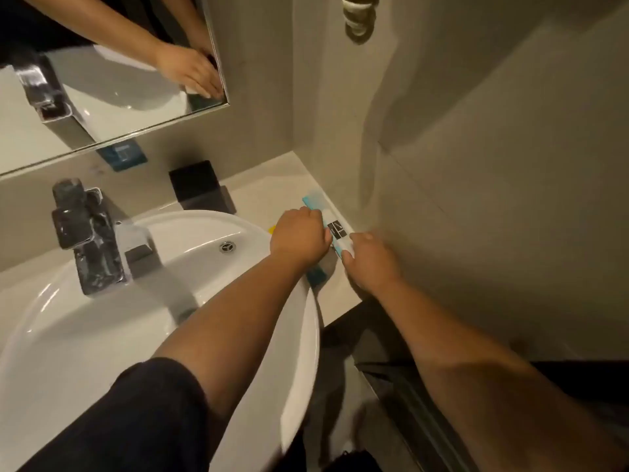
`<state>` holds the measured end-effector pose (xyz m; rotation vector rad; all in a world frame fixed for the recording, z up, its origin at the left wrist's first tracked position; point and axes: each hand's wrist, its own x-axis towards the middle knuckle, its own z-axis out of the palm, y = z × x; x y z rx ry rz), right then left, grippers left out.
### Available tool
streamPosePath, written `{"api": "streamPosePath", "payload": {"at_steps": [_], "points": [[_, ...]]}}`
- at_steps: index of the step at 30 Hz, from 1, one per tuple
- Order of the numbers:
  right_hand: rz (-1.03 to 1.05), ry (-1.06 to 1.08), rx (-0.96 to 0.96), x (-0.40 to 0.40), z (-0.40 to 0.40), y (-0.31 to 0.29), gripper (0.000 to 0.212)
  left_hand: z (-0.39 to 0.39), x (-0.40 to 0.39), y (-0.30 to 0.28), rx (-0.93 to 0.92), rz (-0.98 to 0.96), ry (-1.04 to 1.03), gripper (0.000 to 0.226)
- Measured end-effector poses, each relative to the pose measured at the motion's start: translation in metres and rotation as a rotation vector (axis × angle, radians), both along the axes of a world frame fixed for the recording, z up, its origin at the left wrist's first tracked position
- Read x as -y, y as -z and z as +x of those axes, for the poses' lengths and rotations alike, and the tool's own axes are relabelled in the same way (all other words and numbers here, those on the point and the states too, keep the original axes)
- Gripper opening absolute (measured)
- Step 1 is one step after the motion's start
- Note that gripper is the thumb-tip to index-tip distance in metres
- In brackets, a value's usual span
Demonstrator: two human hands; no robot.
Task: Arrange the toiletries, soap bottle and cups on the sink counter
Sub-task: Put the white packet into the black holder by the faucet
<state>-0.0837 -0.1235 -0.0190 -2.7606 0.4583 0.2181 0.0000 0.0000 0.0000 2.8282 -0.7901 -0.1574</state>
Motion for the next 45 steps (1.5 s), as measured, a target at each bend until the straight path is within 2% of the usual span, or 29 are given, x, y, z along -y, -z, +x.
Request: {"api": "streamPosePath", "payload": {"at_steps": [6, 8, 12, 15, 20, 27, 31, 35, 39, 45], "points": [[-0.027, 0.079, 0.019, -0.003, 0.025, 0.016, 0.032, 0.034, 0.026, 0.017, -0.485, -0.308, -0.429, 0.026], [-0.039, 0.099, 0.022, -0.003, 0.027, 0.021, 0.029, 0.042, 0.028, 0.025, -0.582, -0.358, -0.549, 0.026], [-0.023, 0.12, 0.04, -0.004, 0.03, 0.03, 0.029, 0.044, 0.03, 0.042, -0.692, -0.42, -0.642, 0.024], [0.052, 0.156, 0.021, -0.005, 0.034, 0.035, 0.032, 0.045, 0.033, 0.049, -0.709, -0.484, -0.686, 0.023], [0.39, 0.323, -0.015, 0.001, 0.047, 0.031, 0.035, 0.05, 0.034, 0.049, -0.691, -0.492, -0.695, 0.018], [0.667, 0.477, 0.036, 0.003, 0.054, 0.023, 0.009, 0.052, 0.026, 0.046, -0.72, -0.613, -0.7, 0.02], [0.799, 0.512, 0.046, 0.002, 0.05, 0.009, 0.009, 0.052, 0.022, 0.036, -0.734, -0.729, -0.715, 0.024], [0.916, 0.491, 0.044, -0.002, 0.049, -0.014, 0.006, 0.05, 0.01, 0.003, -0.758, -0.884, -0.657, 0.017], [0.908, 0.385, 0.057, -0.017, 0.058, -0.041, 0.008, 0.047, -0.014, -0.03, -0.71, -0.966, -0.644, 0.012], [0.87, 0.161, 0.064, -0.064, 0.092, -0.068, 0.007, 0.055, -0.077, -0.057, -0.52, -1.017, -0.708, 0.015]]}}
